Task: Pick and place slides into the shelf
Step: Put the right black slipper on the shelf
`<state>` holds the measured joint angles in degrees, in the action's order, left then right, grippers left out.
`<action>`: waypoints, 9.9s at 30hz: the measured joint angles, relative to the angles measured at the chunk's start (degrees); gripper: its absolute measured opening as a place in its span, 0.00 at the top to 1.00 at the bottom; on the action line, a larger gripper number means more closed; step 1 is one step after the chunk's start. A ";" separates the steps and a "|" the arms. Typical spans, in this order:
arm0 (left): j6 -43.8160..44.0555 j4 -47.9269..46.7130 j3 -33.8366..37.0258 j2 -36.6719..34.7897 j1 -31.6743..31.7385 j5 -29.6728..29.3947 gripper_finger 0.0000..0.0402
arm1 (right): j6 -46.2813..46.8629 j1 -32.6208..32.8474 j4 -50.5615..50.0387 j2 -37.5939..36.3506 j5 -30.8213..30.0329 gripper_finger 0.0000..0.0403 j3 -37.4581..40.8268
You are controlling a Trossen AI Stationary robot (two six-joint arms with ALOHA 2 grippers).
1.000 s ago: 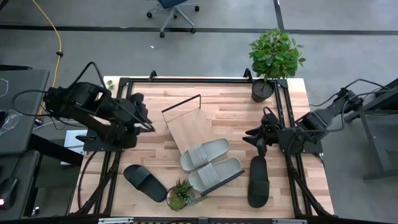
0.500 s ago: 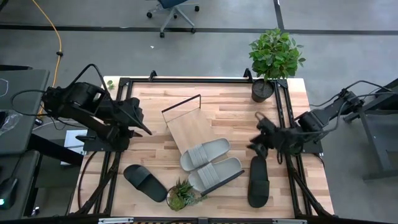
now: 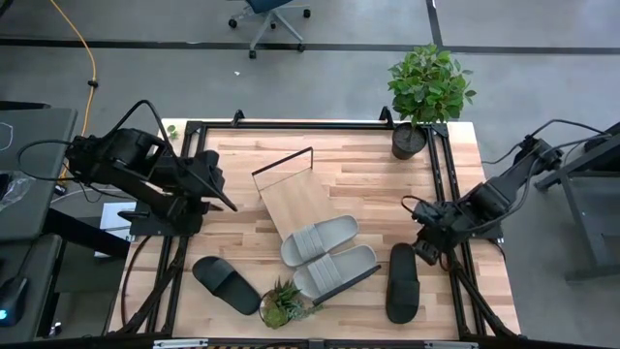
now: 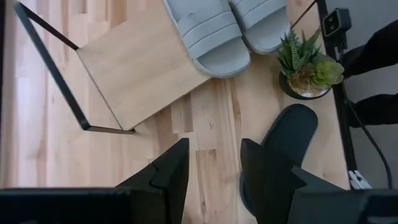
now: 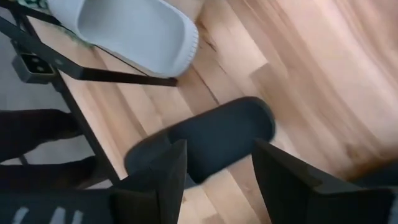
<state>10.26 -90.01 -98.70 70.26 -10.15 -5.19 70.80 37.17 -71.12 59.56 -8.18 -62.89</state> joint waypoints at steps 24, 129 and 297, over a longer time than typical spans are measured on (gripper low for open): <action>6.65 0.15 0.00 0.03 0.00 -7.53 0.67 | -0.47 -11.39 29.50 -26.58 22.41 0.60 32.18; 8.00 1.57 -0.02 3.17 0.02 -11.50 0.67 | -1.93 1.59 75.13 -10.85 15.33 1.00 23.65; -1.20 1.10 -0.01 3.19 0.02 -12.63 0.67 | -12.83 -41.26 76.81 45.04 24.95 1.00 -1.97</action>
<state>9.06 -88.92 -98.71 73.45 -10.13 -17.81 57.98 -4.10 5.69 104.60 16.76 -64.86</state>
